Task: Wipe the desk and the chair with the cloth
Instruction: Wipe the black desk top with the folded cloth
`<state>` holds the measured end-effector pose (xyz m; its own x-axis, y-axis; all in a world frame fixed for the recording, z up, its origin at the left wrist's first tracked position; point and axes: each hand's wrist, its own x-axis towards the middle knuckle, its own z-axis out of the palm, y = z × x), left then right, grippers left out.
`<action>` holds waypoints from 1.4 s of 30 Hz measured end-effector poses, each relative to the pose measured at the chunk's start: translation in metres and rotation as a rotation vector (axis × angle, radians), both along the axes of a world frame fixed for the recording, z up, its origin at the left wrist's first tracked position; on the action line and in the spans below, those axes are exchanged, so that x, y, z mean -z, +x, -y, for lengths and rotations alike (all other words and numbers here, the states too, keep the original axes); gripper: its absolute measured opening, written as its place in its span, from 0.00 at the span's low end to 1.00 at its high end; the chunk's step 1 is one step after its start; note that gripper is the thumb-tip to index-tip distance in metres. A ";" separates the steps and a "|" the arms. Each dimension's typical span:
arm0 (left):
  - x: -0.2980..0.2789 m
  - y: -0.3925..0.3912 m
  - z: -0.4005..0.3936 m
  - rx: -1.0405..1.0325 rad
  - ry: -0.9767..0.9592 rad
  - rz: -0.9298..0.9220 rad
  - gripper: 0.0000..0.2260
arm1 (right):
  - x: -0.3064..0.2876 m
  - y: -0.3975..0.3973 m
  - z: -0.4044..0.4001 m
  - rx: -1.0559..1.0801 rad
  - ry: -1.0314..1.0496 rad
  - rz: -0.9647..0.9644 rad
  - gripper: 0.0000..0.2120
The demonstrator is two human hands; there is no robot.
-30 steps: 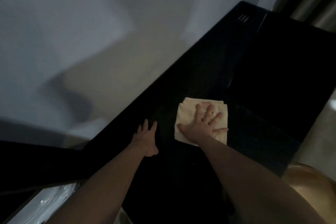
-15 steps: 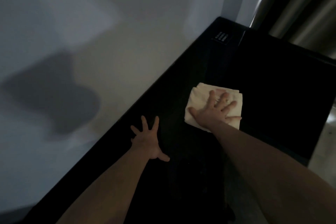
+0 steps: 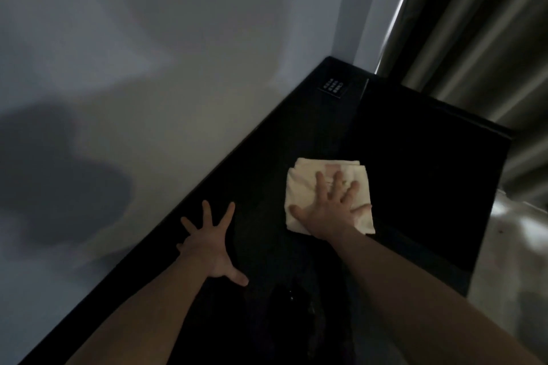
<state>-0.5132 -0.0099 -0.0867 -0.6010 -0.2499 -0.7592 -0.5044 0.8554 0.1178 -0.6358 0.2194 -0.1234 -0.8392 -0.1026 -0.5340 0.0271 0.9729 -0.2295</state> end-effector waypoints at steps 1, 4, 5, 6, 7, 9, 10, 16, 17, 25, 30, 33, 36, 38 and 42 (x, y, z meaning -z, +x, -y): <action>-0.003 0.001 0.000 0.005 -0.004 0.002 0.77 | -0.001 0.016 -0.004 -0.009 -0.002 0.003 0.55; -0.007 0.002 -0.001 0.011 -0.009 0.011 0.78 | 0.003 0.063 -0.019 -0.029 -0.009 0.001 0.55; -0.008 0.001 -0.001 0.012 -0.013 0.017 0.78 | 0.005 0.074 -0.024 -0.032 -0.012 -0.001 0.55; -0.007 0.001 -0.001 0.015 -0.019 0.024 0.78 | 0.006 0.082 -0.028 -0.031 -0.012 -0.001 0.55; -0.006 0.000 -0.001 0.020 -0.026 0.034 0.78 | 0.008 0.086 -0.030 -0.027 -0.011 0.001 0.55; -0.005 -0.005 -0.002 0.030 -0.045 0.067 0.79 | 0.010 0.084 -0.030 -0.008 -0.012 0.007 0.56; -0.005 -0.009 -0.003 0.033 -0.055 0.086 0.79 | 0.011 0.080 -0.027 0.009 -0.017 0.011 0.57; -0.014 -0.067 -0.013 0.260 -0.155 -0.063 0.66 | 0.014 0.025 -0.015 0.170 -0.061 0.035 0.58; -0.013 -0.079 -0.019 0.309 -0.150 -0.075 0.66 | 0.015 0.010 -0.016 0.182 -0.056 0.028 0.58; -0.005 -0.181 -0.041 0.288 -0.059 -0.047 0.67 | 0.022 -0.136 -0.036 0.191 -0.015 -0.061 0.57; 0.003 -0.226 -0.040 0.329 -0.085 0.000 0.71 | 0.023 -0.233 -0.052 0.227 0.017 -0.114 0.56; 0.006 -0.243 -0.034 0.368 -0.109 -0.027 0.71 | 0.023 -0.284 -0.058 0.242 0.049 -0.141 0.57; 0.013 -0.254 -0.029 0.373 -0.121 -0.045 0.72 | 0.023 -0.325 -0.067 0.232 0.059 -0.155 0.57; 0.018 -0.258 -0.026 0.370 -0.124 -0.042 0.73 | 0.026 -0.345 -0.073 0.216 0.069 -0.164 0.58; 0.024 -0.261 -0.020 0.360 -0.100 -0.071 0.74 | 0.026 -0.360 -0.085 0.162 0.072 -0.179 0.58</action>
<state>-0.7745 0.0096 -0.1111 -0.7144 -0.0840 -0.6947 -0.1631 0.9854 0.0486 -0.9956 0.3044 -0.1496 -0.9234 0.0737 -0.3766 0.1489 0.9733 -0.1746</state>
